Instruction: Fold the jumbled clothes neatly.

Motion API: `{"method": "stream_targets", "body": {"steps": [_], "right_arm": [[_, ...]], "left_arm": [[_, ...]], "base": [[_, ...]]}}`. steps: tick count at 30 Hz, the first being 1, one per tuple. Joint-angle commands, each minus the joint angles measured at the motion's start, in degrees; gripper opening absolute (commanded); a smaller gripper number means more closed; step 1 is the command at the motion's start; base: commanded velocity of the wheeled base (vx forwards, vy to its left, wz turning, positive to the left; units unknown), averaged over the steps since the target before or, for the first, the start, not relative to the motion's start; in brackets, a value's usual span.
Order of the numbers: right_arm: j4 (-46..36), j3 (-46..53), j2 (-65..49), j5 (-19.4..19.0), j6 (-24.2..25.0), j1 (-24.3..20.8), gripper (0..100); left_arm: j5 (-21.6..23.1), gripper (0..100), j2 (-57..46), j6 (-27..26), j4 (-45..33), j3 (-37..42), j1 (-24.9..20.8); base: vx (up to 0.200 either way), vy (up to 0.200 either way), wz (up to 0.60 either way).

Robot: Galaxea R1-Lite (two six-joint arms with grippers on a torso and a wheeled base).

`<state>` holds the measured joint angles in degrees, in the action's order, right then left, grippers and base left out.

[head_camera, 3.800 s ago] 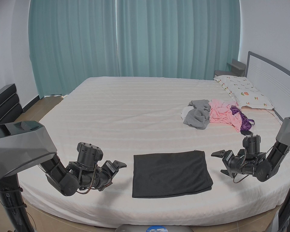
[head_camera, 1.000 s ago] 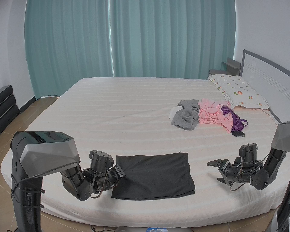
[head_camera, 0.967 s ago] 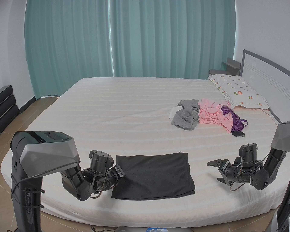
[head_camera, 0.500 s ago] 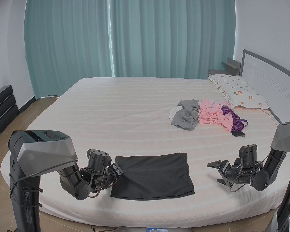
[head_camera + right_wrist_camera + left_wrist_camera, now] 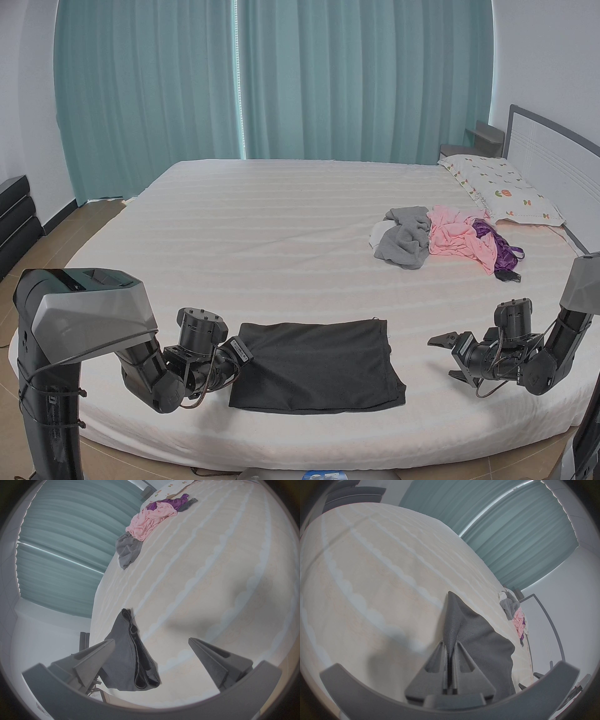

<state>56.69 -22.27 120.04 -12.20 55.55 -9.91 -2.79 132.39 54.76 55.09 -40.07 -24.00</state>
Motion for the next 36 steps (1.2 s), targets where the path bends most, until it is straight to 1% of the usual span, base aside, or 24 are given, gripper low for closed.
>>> {"method": "stream_targets", "body": {"steps": [1,10,19,28,32,36], "right_arm": [[0.0,-0.05,0.02,-0.01,-0.01,-0.11,100],[0.0,-0.05,0.19,-0.01,-0.01,-0.55,100],[0.0,-0.23,0.28,0.07,0.17,-2.31,100],[0.0,-0.14,0.11,0.07,0.17,-2.66,100],[0.0,-0.4,0.11,0.07,0.26,-3.62,100],[0.09,-0.76,-0.16,0.07,0.35,-4.33,100]], "left_arm": [[-0.02,0,-0.03,-0.09,0.11,-0.01,0.1],[-0.11,0,-0.29,-0.09,0.11,0.26,0.45],[-0.11,0,-0.38,-0.09,0.19,1.05,0.71],[-0.11,0,-0.47,-0.09,0.19,1.22,0.89],[-0.11,0,-0.47,-0.18,0.19,1.57,0.71],[-0.2,0,-0.73,-0.09,0.11,1.84,0.45]], "base": [[0.0,0.2,0.0],[0.0,0.2,0.0],[0.0,0.2,0.0],[0.0,0.2,0.0],[0.0,0.2,0.0],[0.0,0.0,0.0]]}}
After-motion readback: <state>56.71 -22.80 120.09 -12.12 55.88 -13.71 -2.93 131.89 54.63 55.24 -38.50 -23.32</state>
